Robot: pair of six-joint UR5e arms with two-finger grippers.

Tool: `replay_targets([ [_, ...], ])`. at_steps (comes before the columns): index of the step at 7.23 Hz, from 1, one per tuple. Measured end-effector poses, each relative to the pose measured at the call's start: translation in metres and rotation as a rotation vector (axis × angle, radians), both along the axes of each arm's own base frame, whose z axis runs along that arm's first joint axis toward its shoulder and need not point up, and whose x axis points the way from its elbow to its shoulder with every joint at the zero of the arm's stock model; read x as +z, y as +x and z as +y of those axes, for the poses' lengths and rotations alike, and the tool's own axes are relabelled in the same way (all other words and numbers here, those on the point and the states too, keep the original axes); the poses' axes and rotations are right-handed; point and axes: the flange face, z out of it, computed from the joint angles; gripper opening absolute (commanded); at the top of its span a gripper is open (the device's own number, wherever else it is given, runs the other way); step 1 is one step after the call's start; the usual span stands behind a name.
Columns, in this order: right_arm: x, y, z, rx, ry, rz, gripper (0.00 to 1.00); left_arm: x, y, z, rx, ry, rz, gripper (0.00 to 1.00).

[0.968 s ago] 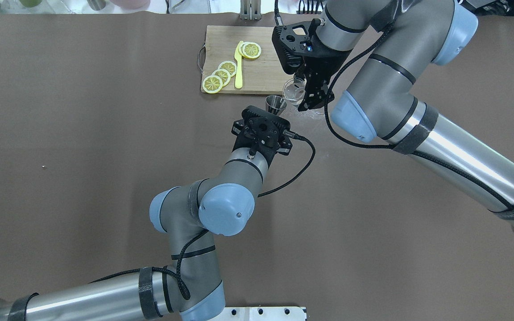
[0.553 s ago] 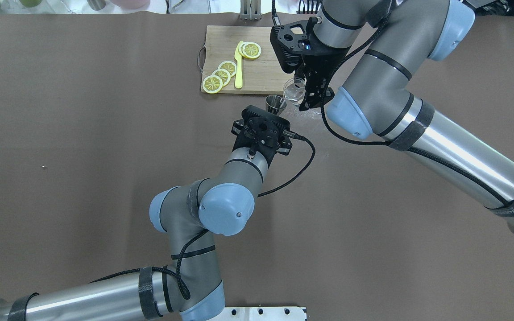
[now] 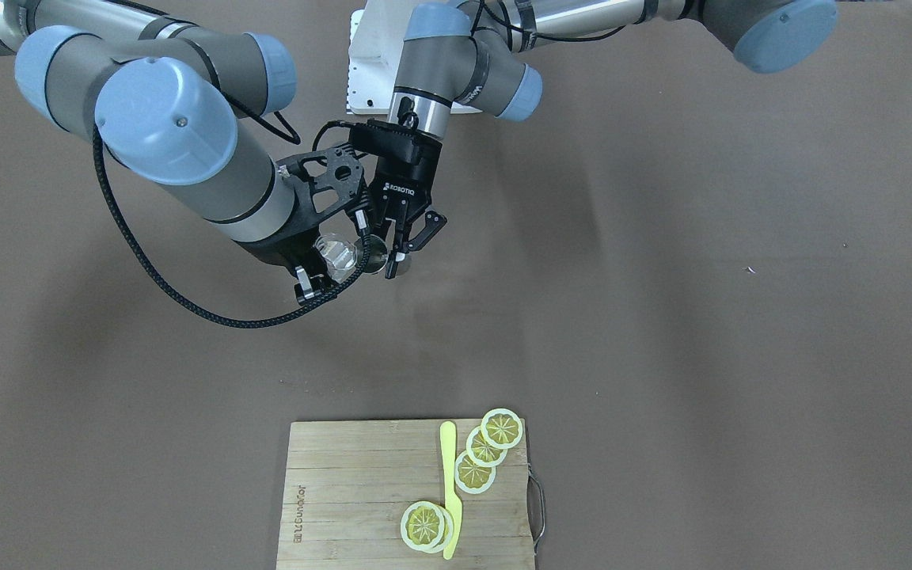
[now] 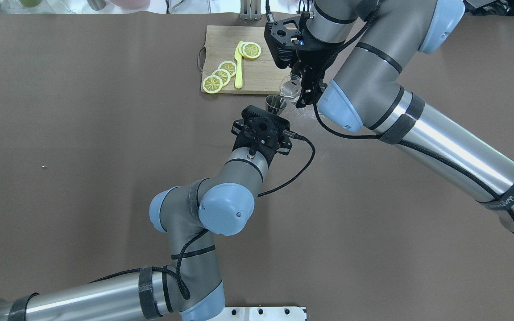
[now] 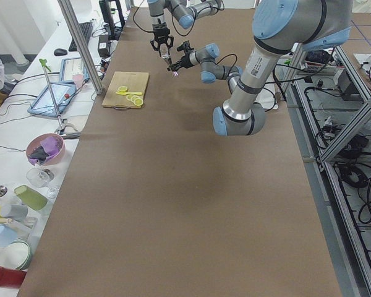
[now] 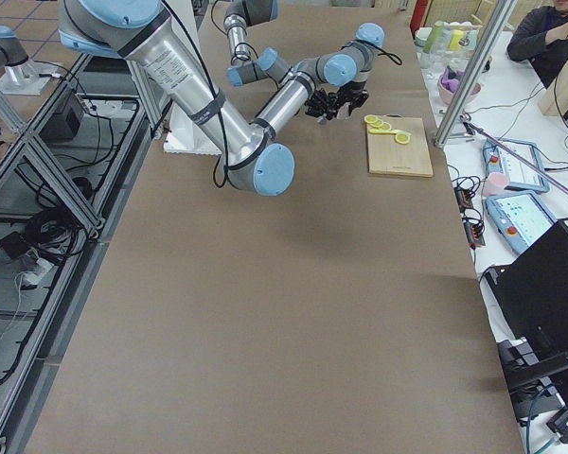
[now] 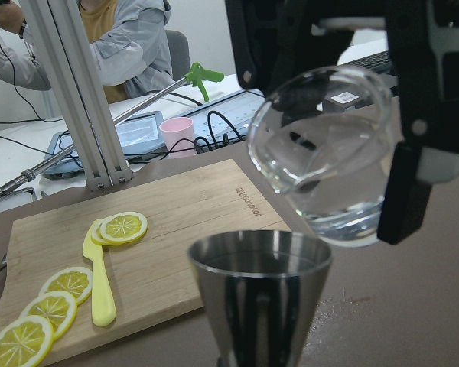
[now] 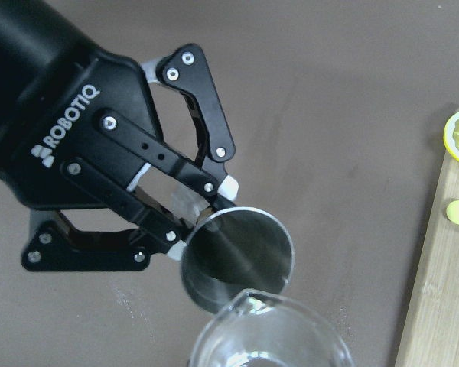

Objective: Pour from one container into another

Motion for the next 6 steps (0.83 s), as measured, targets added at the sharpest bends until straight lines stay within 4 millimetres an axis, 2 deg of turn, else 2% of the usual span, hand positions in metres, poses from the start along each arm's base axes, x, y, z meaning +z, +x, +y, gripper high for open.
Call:
replay_targets([
  [6,-0.0047,-0.001,-0.0028,-0.003,-0.022,0.052,0.0,0.0,0.0002,0.0003,0.001,0.0,0.0,0.0],
])
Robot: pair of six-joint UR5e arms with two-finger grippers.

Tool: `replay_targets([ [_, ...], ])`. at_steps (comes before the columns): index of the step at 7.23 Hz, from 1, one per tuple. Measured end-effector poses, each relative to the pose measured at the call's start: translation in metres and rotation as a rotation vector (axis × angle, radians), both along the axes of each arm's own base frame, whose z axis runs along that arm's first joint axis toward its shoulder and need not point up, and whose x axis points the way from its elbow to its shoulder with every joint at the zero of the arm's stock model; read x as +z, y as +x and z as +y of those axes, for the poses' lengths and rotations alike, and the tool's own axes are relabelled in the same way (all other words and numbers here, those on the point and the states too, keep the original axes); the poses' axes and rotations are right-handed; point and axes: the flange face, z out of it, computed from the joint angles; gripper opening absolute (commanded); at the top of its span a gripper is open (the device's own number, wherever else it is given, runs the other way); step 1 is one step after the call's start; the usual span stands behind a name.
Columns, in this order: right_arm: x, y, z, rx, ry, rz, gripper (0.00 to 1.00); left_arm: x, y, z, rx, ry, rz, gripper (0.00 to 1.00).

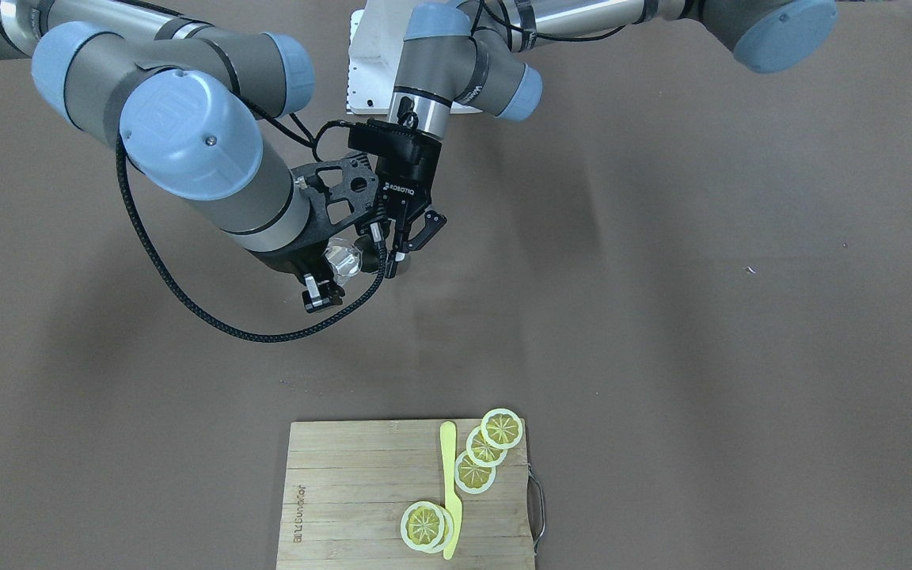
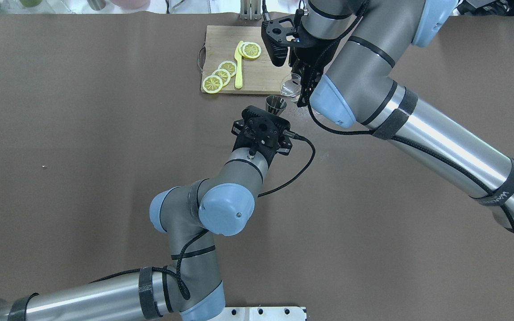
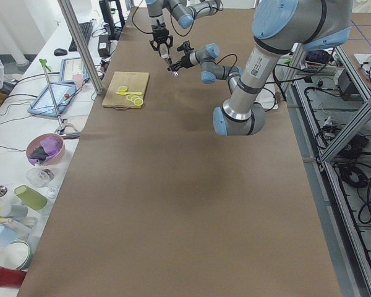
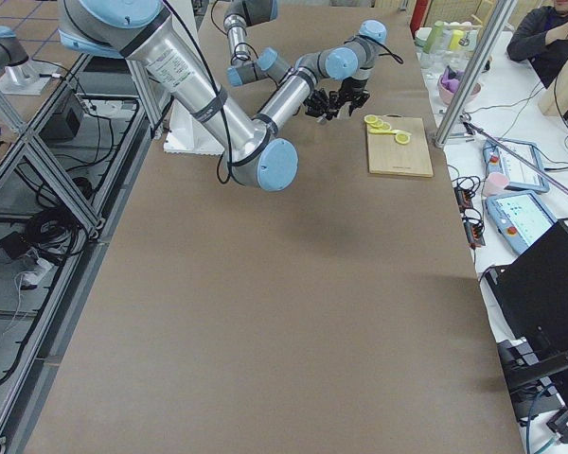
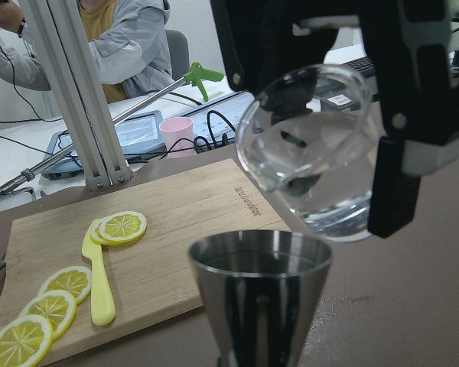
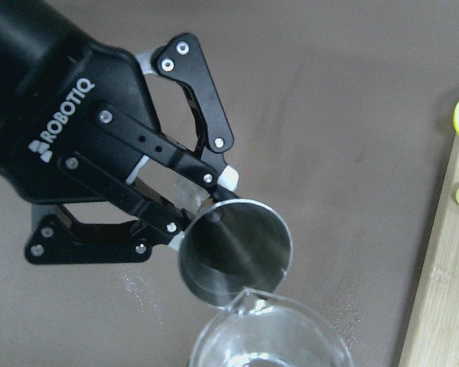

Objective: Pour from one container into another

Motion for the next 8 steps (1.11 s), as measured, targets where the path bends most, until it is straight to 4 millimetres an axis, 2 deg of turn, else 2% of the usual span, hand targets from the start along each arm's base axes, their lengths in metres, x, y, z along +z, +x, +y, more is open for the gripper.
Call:
replay_targets([
  [8,-0.0039,0.0015,0.0003,-0.01,-0.006,0.064,0.0,0.0,-0.0005,-0.0008,-0.001,0.0,0.0,0.0],
])
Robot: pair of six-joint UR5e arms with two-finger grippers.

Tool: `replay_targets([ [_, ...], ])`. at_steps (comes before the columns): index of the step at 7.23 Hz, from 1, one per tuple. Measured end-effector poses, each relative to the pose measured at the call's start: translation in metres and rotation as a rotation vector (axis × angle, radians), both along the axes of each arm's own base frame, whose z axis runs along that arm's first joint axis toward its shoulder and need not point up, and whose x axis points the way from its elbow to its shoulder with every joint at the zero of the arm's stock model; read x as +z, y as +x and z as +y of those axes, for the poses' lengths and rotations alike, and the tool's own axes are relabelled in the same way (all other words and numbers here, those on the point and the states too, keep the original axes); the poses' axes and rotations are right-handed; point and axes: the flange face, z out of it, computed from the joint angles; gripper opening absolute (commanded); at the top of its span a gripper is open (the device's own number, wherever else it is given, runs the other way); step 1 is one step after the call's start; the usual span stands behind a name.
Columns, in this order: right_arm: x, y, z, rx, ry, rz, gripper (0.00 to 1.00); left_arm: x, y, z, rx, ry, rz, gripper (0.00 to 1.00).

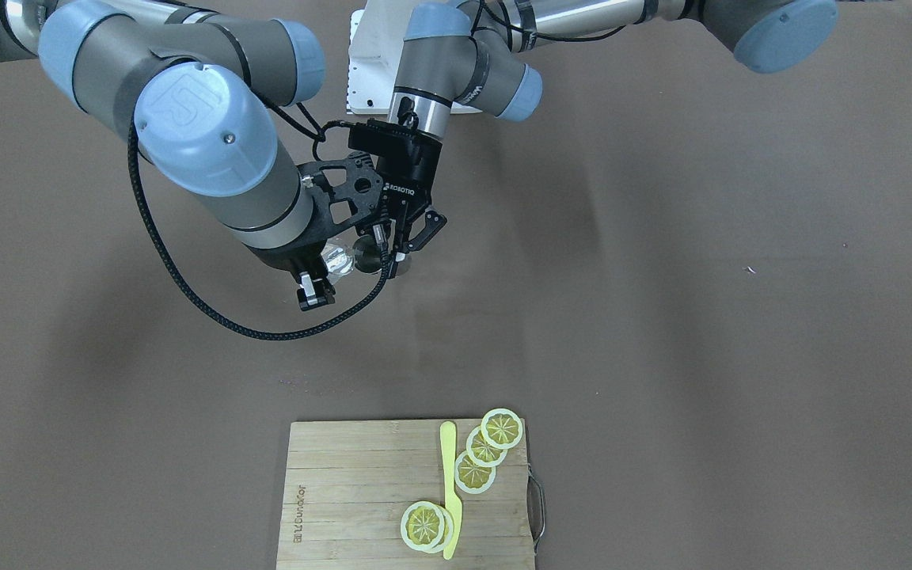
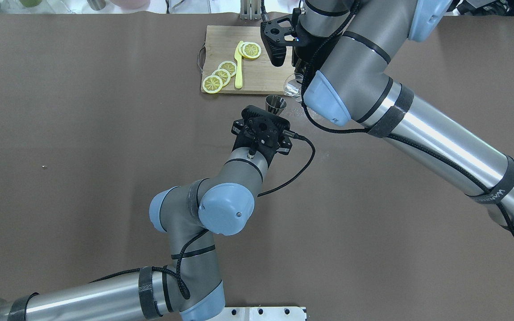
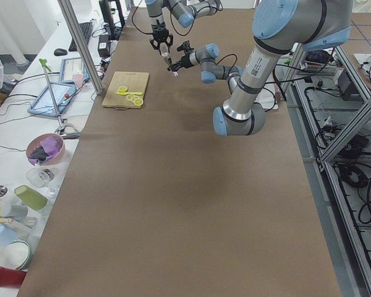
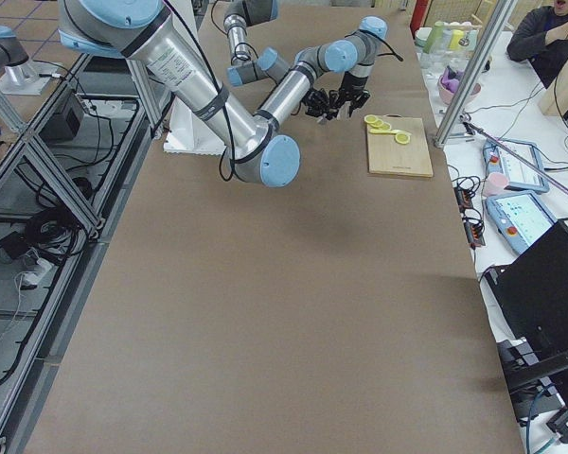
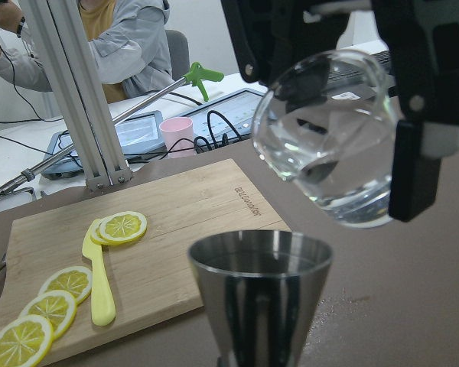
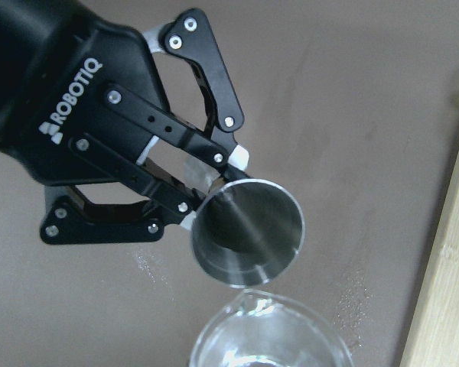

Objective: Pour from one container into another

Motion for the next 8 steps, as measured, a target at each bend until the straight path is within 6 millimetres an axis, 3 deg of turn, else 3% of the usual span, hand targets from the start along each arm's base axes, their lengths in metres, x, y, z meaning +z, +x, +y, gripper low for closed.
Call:
replay_targets([
  [4,-0.009,-0.002,-0.001,-0.015,0.017,0.02,0.0,0.001,0.001,-0.001,0.0,-0.001,-0.004,0.0],
  [8,-0.023,-0.023,0.009,-0.034,0.031,0.032,0.0,0.007,0.008,-0.004,-0.006,-0.003,-0.014,0.0],
])
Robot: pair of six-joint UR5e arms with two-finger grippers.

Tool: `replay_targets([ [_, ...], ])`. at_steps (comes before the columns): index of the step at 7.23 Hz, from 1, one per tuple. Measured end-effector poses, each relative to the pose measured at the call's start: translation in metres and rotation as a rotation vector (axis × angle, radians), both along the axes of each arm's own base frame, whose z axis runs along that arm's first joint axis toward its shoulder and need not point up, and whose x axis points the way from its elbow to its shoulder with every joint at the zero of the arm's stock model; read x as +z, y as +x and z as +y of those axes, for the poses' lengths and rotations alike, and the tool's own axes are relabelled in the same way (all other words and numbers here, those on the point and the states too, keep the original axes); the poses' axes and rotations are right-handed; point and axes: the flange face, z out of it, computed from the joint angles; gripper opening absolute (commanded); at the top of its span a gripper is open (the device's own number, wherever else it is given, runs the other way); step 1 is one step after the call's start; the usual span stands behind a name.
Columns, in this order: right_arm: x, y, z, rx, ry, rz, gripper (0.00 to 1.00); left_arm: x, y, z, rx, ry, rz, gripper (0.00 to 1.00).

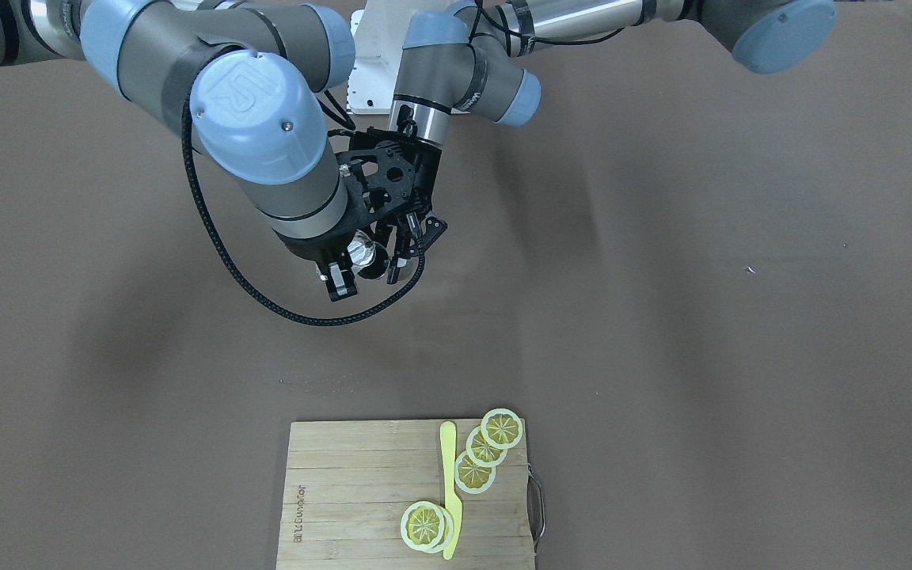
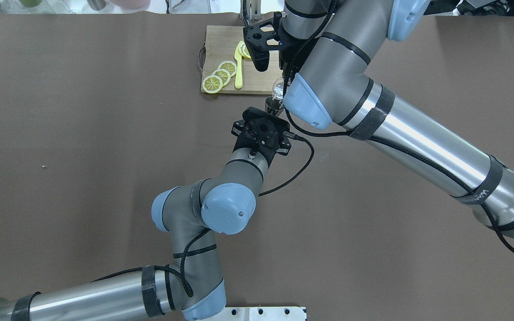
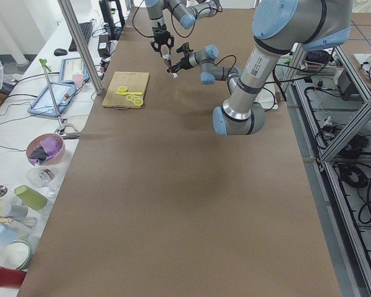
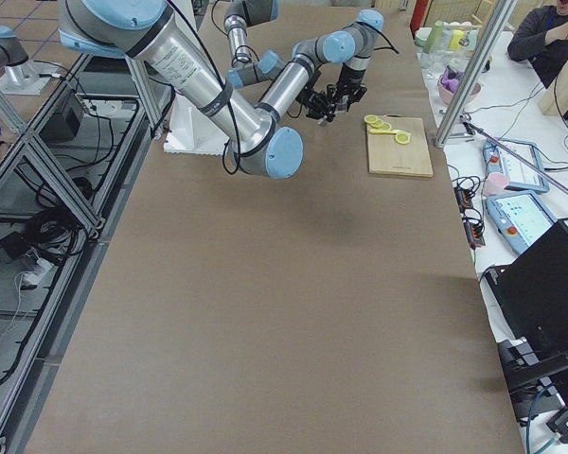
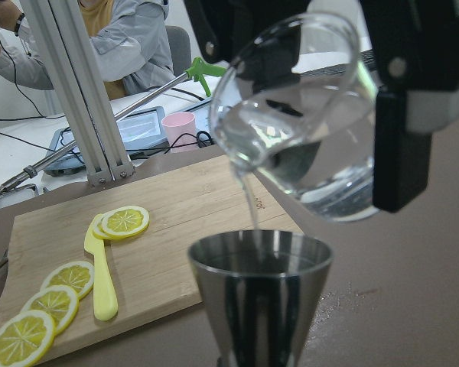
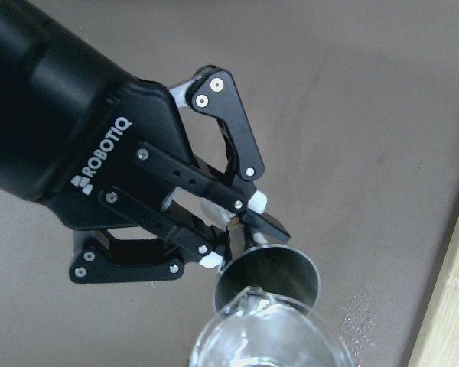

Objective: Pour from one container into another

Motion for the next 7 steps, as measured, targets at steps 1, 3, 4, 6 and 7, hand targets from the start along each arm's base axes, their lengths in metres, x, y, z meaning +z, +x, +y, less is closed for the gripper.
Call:
replay_targets([
  [1,0.0007,-0.0027,0.0017,-0.002,0.002,0.006,0.0,0.0022,0.0011,-0.0009,-0.003,0.002,0.004,0.0],
  [3,0.0019,-0.0047,0.0029,-0.004,0.001,0.01,0.0,0.003,0.0011,-0.0018,-0.007,0.005,0.008,0.0],
  [4,0.0028,-0.0045,0.0027,-0.004,0.001,0.011,0.0,0.003,0.001,-0.0019,-0.007,0.005,0.011,0.0],
  [6,0.0071,-0.0006,0.0006,0.0,0.002,0.008,0.0,0.0016,0.0001,-0.002,-0.009,0.009,0.02,0.0],
  [7,0.0094,0.0047,-0.0026,0.006,0.008,-0.003,0.0,0.001,-0.0001,-0.0019,-0.009,0.01,0.022,0.0],
])
